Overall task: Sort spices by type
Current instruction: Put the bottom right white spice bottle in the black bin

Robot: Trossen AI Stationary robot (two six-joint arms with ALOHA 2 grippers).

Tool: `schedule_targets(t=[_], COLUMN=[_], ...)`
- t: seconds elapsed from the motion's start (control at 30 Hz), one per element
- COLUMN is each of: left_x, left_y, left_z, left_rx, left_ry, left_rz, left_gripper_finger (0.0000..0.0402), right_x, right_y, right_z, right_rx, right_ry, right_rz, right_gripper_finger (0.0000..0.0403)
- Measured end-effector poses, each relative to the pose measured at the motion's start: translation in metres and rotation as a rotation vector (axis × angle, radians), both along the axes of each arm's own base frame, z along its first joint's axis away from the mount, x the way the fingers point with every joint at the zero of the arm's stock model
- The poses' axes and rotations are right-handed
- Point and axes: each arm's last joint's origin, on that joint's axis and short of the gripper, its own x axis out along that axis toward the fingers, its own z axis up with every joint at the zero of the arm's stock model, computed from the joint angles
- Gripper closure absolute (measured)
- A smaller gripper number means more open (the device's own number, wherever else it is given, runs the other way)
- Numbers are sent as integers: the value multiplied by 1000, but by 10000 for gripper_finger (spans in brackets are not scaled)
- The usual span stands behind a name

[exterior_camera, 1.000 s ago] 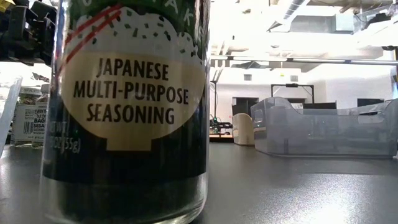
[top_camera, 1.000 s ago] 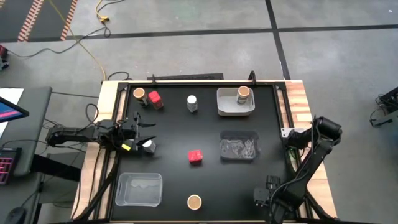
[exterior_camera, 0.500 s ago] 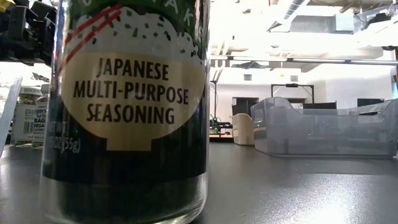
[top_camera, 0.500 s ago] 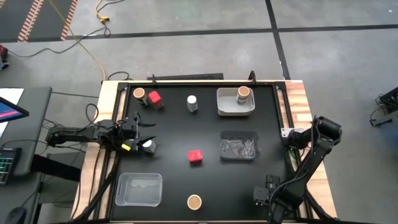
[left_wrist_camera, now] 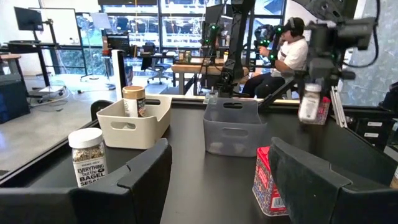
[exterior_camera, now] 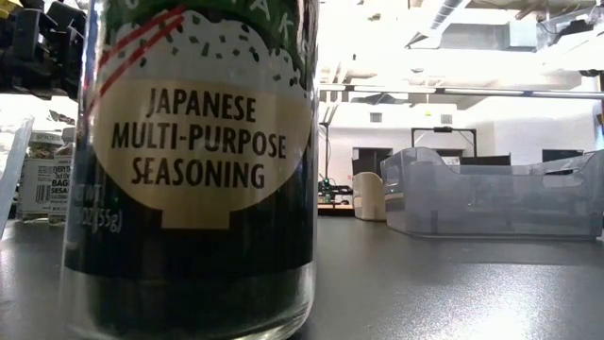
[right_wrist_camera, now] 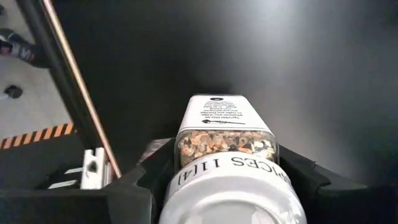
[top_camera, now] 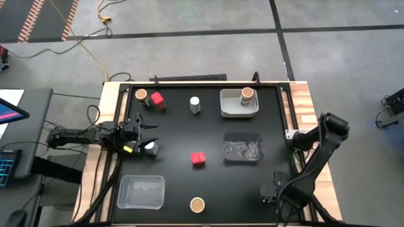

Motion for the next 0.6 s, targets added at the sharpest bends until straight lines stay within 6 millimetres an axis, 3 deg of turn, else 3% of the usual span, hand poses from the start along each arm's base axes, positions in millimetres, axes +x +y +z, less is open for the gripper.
schedule_targets(t=[0.3,0.6], left_x=[0,0], left_y=[0,0], left_z=[0,0], left_rx=[0,0], left_ry=[0,0], left_rz=[0,0], left_gripper_finger=[146,146], right_x=[8,30], right_y=[-66,-139], right_z=[61,98], right_rx=[66,-39], right_ry=[-185,-320], right_rz=[-89,-25], right_gripper_finger=[183,183])
